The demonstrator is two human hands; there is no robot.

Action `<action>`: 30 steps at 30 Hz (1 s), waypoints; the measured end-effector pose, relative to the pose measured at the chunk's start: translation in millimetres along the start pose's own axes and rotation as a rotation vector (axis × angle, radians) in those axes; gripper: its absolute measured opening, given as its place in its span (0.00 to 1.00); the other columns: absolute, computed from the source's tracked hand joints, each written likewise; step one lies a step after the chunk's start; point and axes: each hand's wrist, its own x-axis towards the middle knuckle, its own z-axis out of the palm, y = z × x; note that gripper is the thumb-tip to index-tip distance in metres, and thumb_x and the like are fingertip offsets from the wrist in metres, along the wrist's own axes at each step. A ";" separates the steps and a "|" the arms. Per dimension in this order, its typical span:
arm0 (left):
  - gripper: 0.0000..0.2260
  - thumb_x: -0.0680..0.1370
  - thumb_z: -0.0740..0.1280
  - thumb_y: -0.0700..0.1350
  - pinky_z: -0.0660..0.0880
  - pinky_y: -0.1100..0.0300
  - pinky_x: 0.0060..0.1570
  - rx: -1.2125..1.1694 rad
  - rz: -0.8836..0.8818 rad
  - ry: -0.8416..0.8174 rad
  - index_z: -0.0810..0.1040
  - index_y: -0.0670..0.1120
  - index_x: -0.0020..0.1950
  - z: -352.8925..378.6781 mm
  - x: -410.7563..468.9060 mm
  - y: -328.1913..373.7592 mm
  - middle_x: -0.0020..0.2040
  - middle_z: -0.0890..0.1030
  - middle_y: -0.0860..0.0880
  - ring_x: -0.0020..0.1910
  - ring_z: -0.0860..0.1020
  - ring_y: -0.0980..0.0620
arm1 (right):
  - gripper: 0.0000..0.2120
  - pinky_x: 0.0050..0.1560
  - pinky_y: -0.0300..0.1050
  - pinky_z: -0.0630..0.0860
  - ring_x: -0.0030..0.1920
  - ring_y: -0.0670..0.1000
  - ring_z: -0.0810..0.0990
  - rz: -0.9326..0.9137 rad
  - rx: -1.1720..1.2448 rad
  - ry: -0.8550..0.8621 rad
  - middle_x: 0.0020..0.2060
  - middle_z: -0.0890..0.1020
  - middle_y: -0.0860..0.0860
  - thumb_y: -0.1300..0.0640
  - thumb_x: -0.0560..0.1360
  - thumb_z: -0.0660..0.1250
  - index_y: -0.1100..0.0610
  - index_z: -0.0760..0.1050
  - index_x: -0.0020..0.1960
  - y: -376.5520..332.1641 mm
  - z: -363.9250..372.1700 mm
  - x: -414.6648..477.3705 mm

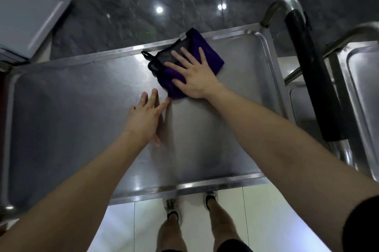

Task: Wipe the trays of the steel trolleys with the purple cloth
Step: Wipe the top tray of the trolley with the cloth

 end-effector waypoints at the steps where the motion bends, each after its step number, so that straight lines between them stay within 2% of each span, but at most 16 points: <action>1: 0.71 0.63 0.86 0.65 0.65 0.37 0.80 0.001 0.009 -0.001 0.36 0.60 0.88 0.5 0.8 -0.9 0.88 0.36 0.42 0.87 0.43 0.34 | 0.32 0.82 0.72 0.38 0.88 0.54 0.45 0.047 0.015 0.014 0.88 0.51 0.46 0.33 0.84 0.51 0.37 0.55 0.87 15.2 -3.6 -3.2; 3: 0.68 0.63 0.85 0.66 0.61 0.37 0.82 0.030 0.063 -0.017 0.43 0.57 0.89 3.2 3.9 -2.8 0.88 0.37 0.42 0.87 0.40 0.34 | 0.33 0.83 0.72 0.38 0.88 0.54 0.44 0.259 0.043 0.053 0.89 0.50 0.46 0.32 0.83 0.51 0.37 0.54 0.87 57.3 -10.9 -16.8; 5: 0.68 0.63 0.85 0.66 0.60 0.37 0.82 0.034 0.065 -0.011 0.43 0.56 0.90 4.5 6.7 -4.5 0.88 0.38 0.41 0.87 0.41 0.33 | 0.34 0.83 0.72 0.38 0.88 0.55 0.44 0.464 0.045 0.091 0.89 0.49 0.47 0.32 0.83 0.49 0.37 0.53 0.87 96.8 -13.7 -42.6; 8: 0.72 0.61 0.86 0.65 0.62 0.37 0.81 0.009 0.052 0.007 0.36 0.58 0.88 3.5 7.9 -3.9 0.88 0.39 0.39 0.87 0.43 0.33 | 0.34 0.83 0.73 0.40 0.88 0.58 0.46 0.541 0.041 0.115 0.89 0.51 0.51 0.33 0.83 0.49 0.40 0.54 0.87 106.9 1.1 -101.4; 10: 0.74 0.60 0.87 0.64 0.65 0.36 0.80 -0.031 0.043 0.024 0.36 0.60 0.88 0.5 7.1 -3.3 0.88 0.40 0.39 0.86 0.45 0.33 | 0.34 0.83 0.74 0.41 0.88 0.59 0.46 0.543 0.022 0.140 0.89 0.51 0.52 0.34 0.84 0.51 0.42 0.54 0.88 82.7 20.8 -152.5; 15: 0.74 0.56 0.90 0.60 0.74 0.32 0.71 -0.058 0.042 0.068 0.41 0.63 0.88 -4.3 3.9 -2.3 0.88 0.45 0.43 0.85 0.51 0.35 | 0.34 0.81 0.78 0.46 0.88 0.59 0.41 0.436 0.000 0.092 0.89 0.45 0.52 0.34 0.85 0.53 0.43 0.52 0.88 -4.0 63.7 -281.6; 18: 0.73 0.55 0.90 0.60 0.77 0.32 0.67 -0.075 0.033 0.108 0.43 0.63 0.88 -1.1 3.2 -2.4 0.88 0.47 0.45 0.85 0.52 0.37 | 0.36 0.80 0.79 0.45 0.88 0.60 0.39 0.332 0.024 0.062 0.89 0.45 0.54 0.32 0.84 0.54 0.43 0.52 0.88 -67.6 76.4 -279.0; 21: 0.68 0.62 0.89 0.54 0.75 0.33 0.70 -0.144 -0.017 0.175 0.44 0.62 0.88 0.3 -3.4 -4.5 0.89 0.48 0.45 0.87 0.52 0.40 | 0.35 0.80 0.78 0.42 0.87 0.60 0.38 0.051 -0.002 -0.001 0.89 0.45 0.54 0.32 0.85 0.52 0.43 0.52 0.88 -109.7 79.3 -243.9; 22: 0.66 0.64 0.88 0.54 0.72 0.33 0.73 -0.176 -0.063 0.210 0.44 0.62 0.88 4.1 -9.3 -6.1 0.89 0.48 0.44 0.87 0.51 0.39 | 0.35 0.81 0.77 0.41 0.87 0.59 0.37 -0.020 -0.009 -0.013 0.89 0.45 0.53 0.32 0.85 0.51 0.42 0.52 0.88 -110.5 77.4 -236.4; 25: 0.70 0.59 0.88 0.65 0.59 0.34 0.81 -0.415 -0.292 0.271 0.46 0.59 0.88 26.7 -39.9 -14.1 0.88 0.49 0.41 0.87 0.48 0.36 | 0.35 0.82 0.74 0.42 0.88 0.56 0.39 -0.129 -0.021 0.013 0.89 0.48 0.50 0.30 0.84 0.53 0.40 0.53 0.88 -85.3 74.3 -229.5; 27: 0.70 0.57 0.86 0.69 0.57 0.33 0.82 -0.524 -0.375 0.230 0.47 0.60 0.88 46.8 -64.1 -23.8 0.89 0.49 0.41 0.87 0.49 0.36 | 0.37 0.83 0.73 0.42 0.88 0.55 0.41 -0.135 -0.013 0.040 0.89 0.49 0.48 0.27 0.82 0.55 0.38 0.54 0.87 -62.6 68.7 -228.1; 30: 0.70 0.56 0.86 0.68 0.56 0.29 0.81 -0.539 -0.401 0.071 0.49 0.61 0.89 66.7 -85.4 -41.8 0.90 0.46 0.45 0.88 0.46 0.39 | 0.39 0.83 0.74 0.42 0.88 0.54 0.42 -0.050 -0.005 0.040 0.89 0.51 0.47 0.23 0.80 0.55 0.36 0.57 0.86 -34.7 59.4 -209.5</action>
